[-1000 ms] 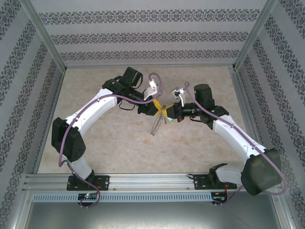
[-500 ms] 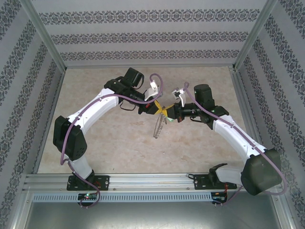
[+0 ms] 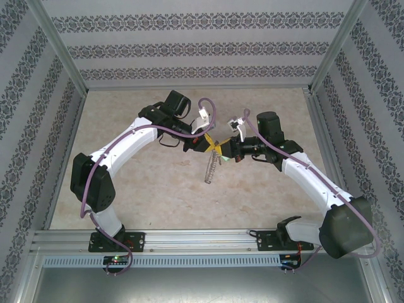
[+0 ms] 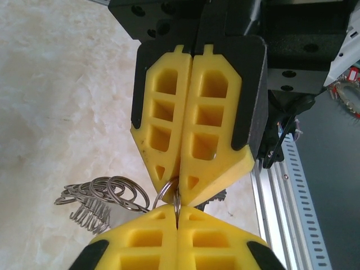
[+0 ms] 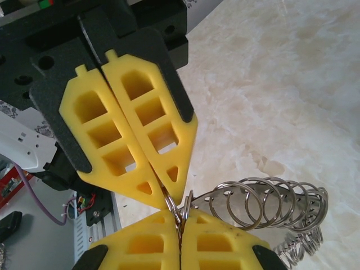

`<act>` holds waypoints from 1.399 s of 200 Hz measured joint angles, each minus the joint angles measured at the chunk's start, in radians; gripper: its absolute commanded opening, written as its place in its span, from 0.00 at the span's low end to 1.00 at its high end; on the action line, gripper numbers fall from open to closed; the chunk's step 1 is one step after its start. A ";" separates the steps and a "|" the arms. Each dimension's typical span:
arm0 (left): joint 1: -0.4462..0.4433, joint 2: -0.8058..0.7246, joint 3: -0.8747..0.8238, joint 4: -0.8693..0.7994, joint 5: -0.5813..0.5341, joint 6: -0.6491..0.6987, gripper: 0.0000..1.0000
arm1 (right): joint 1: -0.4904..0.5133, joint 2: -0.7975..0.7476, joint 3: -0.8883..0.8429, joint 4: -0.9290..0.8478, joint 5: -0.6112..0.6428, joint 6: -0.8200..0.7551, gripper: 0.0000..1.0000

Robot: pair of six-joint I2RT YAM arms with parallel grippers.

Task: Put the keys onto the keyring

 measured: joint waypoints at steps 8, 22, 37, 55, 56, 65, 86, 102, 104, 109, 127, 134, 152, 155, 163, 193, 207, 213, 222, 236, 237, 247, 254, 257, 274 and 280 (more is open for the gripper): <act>0.000 0.000 0.000 0.002 0.000 0.002 0.00 | 0.000 0.000 0.000 -0.001 0.001 0.000 0.00; 0.000 0.001 0.000 0.002 0.002 0.001 0.00 | 0.000 0.000 0.000 -0.001 0.001 0.000 0.00; 0.000 0.001 -0.003 0.005 0.004 0.001 0.00 | 0.000 0.000 0.000 -0.001 0.001 0.000 0.00; 0.000 0.001 -0.015 0.022 0.008 -0.002 0.00 | 0.000 0.000 0.000 -0.004 0.005 0.001 0.00; 0.000 0.001 -0.015 0.023 0.007 -0.003 0.00 | 0.000 0.000 0.000 -0.005 0.005 0.002 0.00; 0.000 0.001 -0.023 0.035 0.008 -0.006 0.00 | 0.000 0.001 0.000 -0.008 0.011 0.003 0.04; 0.000 0.001 -0.042 0.068 0.009 -0.015 0.00 | 0.000 0.007 0.000 -0.012 0.021 0.012 0.27; 0.000 -0.002 -0.064 0.097 0.014 -0.024 0.00 | -0.007 0.011 -0.001 -0.013 0.034 0.030 0.38; 0.000 -0.003 -0.068 0.101 0.014 -0.026 0.00 | -0.008 0.011 -0.001 -0.011 0.034 0.026 0.39; -0.001 -0.005 -0.079 0.111 0.014 -0.030 0.00 | -0.011 0.011 -0.002 -0.004 0.034 0.035 0.41; -0.007 -0.006 -0.124 0.143 0.013 -0.043 0.00 | -0.014 0.006 -0.002 0.047 0.028 0.050 0.47; -0.008 -0.006 -0.140 0.153 0.011 -0.049 0.00 | -0.019 0.002 -0.003 0.060 0.026 0.054 0.48; -0.009 -0.007 -0.163 0.171 0.008 -0.064 0.00 | -0.038 -0.023 -0.021 0.098 0.024 0.072 0.48; -0.009 -0.007 -0.164 0.174 0.006 -0.065 0.00 | -0.042 -0.028 -0.026 0.103 0.024 0.078 0.49; -0.009 -0.007 -0.168 0.185 0.006 -0.070 0.00 | -0.053 -0.043 -0.039 0.115 0.023 0.086 0.49; -0.008 -0.026 -0.184 0.227 -0.002 -0.090 0.00 | -0.068 -0.094 -0.101 0.159 0.018 0.116 0.53; -0.008 -0.042 -0.188 0.245 -0.009 -0.098 0.00 | -0.068 -0.108 -0.132 0.178 0.010 0.130 0.55; -0.008 -0.050 -0.190 0.252 -0.012 -0.102 0.00 | -0.068 -0.113 -0.148 0.188 0.007 0.137 0.57; -0.008 -0.063 -0.195 0.265 -0.017 -0.109 0.00 | -0.068 -0.119 -0.169 0.201 0.003 0.150 0.57; -0.008 -0.079 -0.198 0.281 -0.023 -0.117 0.00 | -0.066 -0.129 -0.198 0.221 0.002 0.164 0.57; -0.008 -0.080 -0.198 0.282 -0.024 -0.118 0.00 | -0.066 -0.129 -0.200 0.222 0.002 0.164 0.57; -0.008 -0.087 -0.198 0.291 -0.024 -0.120 0.00 | -0.064 -0.134 -0.213 0.230 0.002 0.175 0.57; -0.008 -0.090 -0.198 0.297 -0.024 -0.123 0.00 | -0.064 -0.134 -0.217 0.235 0.002 0.181 0.57; -0.008 -0.091 -0.198 0.299 -0.024 -0.123 0.00 | -0.061 -0.134 -0.218 0.237 0.002 0.182 0.57; -0.008 -0.092 -0.198 0.307 -0.024 -0.127 0.00 | -0.047 -0.134 -0.218 0.259 0.002 0.189 0.57; -0.008 -0.092 -0.198 0.310 -0.026 -0.128 0.00 | -0.041 -0.134 -0.218 0.267 0.003 0.192 0.57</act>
